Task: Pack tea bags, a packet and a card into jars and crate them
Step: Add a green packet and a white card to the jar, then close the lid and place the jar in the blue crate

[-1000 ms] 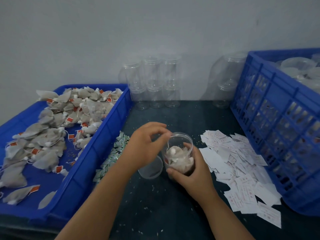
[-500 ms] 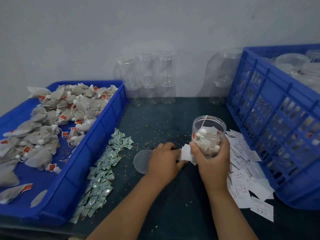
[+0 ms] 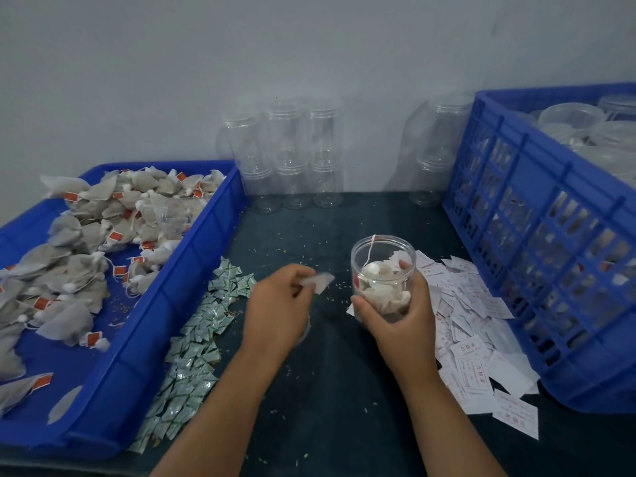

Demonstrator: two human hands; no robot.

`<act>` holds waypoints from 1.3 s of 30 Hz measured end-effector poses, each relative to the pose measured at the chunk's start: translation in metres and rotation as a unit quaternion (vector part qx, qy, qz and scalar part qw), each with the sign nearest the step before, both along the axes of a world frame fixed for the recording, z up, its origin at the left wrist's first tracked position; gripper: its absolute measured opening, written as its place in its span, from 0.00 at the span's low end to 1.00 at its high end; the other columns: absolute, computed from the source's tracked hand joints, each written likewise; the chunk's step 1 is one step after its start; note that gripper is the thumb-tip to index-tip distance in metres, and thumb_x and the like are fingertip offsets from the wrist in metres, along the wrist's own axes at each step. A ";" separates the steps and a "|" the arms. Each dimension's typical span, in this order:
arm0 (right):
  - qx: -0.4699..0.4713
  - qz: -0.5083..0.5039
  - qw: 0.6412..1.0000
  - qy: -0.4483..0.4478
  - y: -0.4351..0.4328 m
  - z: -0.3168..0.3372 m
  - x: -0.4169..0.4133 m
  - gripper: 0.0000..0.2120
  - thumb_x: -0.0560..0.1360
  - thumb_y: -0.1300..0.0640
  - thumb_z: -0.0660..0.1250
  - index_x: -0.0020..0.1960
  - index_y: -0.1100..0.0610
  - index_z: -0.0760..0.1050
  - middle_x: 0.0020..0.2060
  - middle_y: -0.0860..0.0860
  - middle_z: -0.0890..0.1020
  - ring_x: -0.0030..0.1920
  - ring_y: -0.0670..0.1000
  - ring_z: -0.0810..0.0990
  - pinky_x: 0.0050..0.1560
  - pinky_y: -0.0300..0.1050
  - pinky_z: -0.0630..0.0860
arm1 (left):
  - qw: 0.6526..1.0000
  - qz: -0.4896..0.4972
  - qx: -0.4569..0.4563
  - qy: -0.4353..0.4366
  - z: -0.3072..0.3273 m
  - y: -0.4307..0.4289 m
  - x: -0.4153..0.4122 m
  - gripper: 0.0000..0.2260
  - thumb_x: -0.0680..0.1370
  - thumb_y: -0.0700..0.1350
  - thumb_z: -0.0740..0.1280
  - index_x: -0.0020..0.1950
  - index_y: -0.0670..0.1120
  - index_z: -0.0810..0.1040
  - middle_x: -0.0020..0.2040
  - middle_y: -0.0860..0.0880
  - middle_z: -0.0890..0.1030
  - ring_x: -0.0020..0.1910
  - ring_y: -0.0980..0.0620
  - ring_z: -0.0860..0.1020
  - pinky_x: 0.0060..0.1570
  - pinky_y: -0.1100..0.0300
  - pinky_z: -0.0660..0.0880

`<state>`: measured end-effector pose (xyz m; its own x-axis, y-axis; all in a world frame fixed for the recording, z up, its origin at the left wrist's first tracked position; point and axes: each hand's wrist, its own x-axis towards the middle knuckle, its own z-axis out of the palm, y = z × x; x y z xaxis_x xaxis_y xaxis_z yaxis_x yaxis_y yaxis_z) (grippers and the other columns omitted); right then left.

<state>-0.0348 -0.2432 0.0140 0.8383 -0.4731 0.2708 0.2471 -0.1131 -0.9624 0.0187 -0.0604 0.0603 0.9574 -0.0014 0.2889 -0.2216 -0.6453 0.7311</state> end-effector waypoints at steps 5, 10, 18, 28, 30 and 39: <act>-0.052 0.037 0.998 0.000 0.007 0.006 -0.003 0.37 0.63 0.38 0.84 0.67 0.26 0.71 0.64 0.34 0.81 0.66 0.41 0.82 0.61 0.35 0.80 | 0.977 -0.024 -0.033 -0.210 0.048 -0.001 -0.013 0.07 0.82 0.49 0.69 0.57 0.54 0.86 0.52 0.62 0.85 0.50 0.62 0.82 0.50 0.69 0.77; -0.069 0.071 0.995 -0.014 0.010 0.003 -0.005 0.37 0.65 0.43 0.85 0.71 0.40 0.73 0.64 0.43 0.83 0.65 0.49 0.84 0.62 0.53 0.84 | 0.943 -0.227 0.179 -0.163 0.062 -0.012 -0.016 0.11 0.84 0.48 0.66 0.60 0.51 0.87 0.69 0.55 0.80 0.72 0.52 0.71 0.72 0.48 0.67; -0.070 0.088 0.994 0.006 0.010 0.001 -0.005 0.40 0.64 0.43 0.86 0.72 0.37 0.73 0.66 0.42 0.83 0.68 0.48 0.83 0.67 0.58 0.82 | 0.987 -0.127 0.018 -0.095 0.044 0.007 -0.014 0.16 0.86 0.57 0.55 0.59 0.59 0.83 0.66 0.62 0.78 0.69 0.64 0.72 0.70 0.61 0.69; -0.086 0.123 0.988 0.026 0.011 0.000 -0.007 0.41 0.63 0.40 0.85 0.73 0.40 0.73 0.66 0.40 0.82 0.68 0.45 0.82 0.68 0.56 0.82 | 0.962 0.012 0.248 0.111 -0.032 0.052 -0.021 0.31 0.70 0.68 0.74 0.65 0.53 0.75 0.62 0.54 0.78 0.63 0.50 0.73 0.60 0.53 0.73; -0.092 0.132 0.987 0.028 0.011 0.000 -0.008 0.41 0.64 0.40 0.84 0.73 0.40 0.73 0.66 0.40 0.82 0.68 0.45 0.82 0.67 0.56 0.82 | 0.981 0.049 0.164 0.096 -0.029 0.051 -0.023 0.28 0.66 0.62 0.80 0.60 0.57 0.73 0.52 0.59 0.78 0.53 0.57 0.77 0.48 0.57 0.74; -0.091 0.192 0.977 0.011 0.015 0.003 -0.014 0.35 0.69 0.46 0.83 0.72 0.38 0.73 0.66 0.41 0.83 0.67 0.46 0.83 0.63 0.37 0.80 | 0.864 -0.055 -0.443 0.231 0.008 0.028 -0.014 0.11 0.83 0.40 0.66 0.65 0.46 0.76 0.62 0.44 0.85 0.58 0.44 0.85 0.55 0.49 0.83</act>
